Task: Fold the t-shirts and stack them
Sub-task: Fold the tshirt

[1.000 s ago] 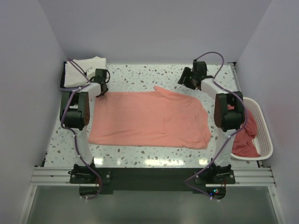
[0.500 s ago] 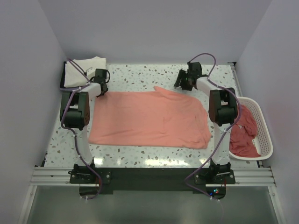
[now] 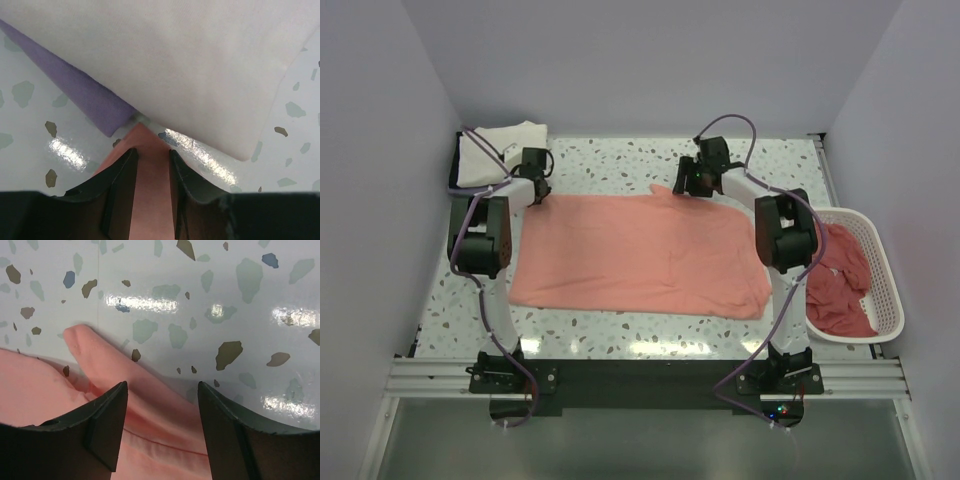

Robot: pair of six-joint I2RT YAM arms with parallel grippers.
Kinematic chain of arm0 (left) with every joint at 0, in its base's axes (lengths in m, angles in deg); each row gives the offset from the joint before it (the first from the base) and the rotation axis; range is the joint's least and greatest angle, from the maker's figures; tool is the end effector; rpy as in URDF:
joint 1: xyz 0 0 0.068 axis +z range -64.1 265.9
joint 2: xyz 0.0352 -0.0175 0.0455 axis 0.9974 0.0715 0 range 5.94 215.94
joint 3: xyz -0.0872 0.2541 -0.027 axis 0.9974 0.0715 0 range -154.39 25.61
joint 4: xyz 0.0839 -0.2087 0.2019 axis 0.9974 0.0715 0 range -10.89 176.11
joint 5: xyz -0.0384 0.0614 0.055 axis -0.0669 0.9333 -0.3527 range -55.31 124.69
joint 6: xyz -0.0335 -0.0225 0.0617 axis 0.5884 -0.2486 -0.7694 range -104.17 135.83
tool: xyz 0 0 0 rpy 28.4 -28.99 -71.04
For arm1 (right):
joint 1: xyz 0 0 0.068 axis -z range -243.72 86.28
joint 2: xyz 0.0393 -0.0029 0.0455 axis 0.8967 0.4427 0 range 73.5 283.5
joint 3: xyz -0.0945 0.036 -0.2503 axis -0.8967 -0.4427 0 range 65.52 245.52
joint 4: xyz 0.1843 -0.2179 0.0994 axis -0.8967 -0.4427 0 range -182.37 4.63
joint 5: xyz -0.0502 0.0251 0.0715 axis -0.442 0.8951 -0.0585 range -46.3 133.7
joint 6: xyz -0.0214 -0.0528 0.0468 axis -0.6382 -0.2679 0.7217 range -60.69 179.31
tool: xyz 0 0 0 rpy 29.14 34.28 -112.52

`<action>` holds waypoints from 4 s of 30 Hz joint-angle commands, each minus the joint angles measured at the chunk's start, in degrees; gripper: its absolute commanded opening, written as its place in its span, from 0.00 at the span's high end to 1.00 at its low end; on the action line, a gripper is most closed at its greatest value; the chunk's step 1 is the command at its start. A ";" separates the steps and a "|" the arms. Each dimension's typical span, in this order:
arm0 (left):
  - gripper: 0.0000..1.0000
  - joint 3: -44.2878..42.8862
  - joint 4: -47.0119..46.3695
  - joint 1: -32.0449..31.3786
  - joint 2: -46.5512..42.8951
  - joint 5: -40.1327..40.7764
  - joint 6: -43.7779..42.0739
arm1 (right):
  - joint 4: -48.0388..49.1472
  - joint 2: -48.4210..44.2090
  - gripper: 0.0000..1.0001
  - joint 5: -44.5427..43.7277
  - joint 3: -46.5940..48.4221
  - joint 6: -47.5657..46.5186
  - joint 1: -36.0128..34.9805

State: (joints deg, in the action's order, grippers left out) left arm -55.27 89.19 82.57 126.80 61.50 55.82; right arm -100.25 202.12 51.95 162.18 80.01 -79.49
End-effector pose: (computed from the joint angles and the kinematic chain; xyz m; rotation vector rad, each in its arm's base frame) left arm 0.4968 -0.0011 0.0995 -0.9221 2.1434 0.2033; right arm 0.5282 0.1583 0.1174 0.0354 2.4295 0.4670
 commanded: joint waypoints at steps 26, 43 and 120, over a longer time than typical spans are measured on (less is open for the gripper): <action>0.66 0.73 -0.07 2.54 2.89 -5.63 2.11 | 1.68 -12.69 0.95 -17.92 -6.75 -0.58 -1.72; 0.81 1.16 -0.16 1.84 2.10 -5.71 2.55 | 5.12 -13.22 0.94 -15.02 -10.79 0.56 -1.81; 0.99 4.85 2.22 -3.79 -11.25 6.06 2.55 | 8.02 -35.45 1.00 -17.57 -31.09 6.36 -0.14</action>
State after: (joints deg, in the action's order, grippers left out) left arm -51.56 96.14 78.63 120.29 66.09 58.27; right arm -93.52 170.14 36.96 132.70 85.35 -80.17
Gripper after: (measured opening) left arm 0.069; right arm 0.036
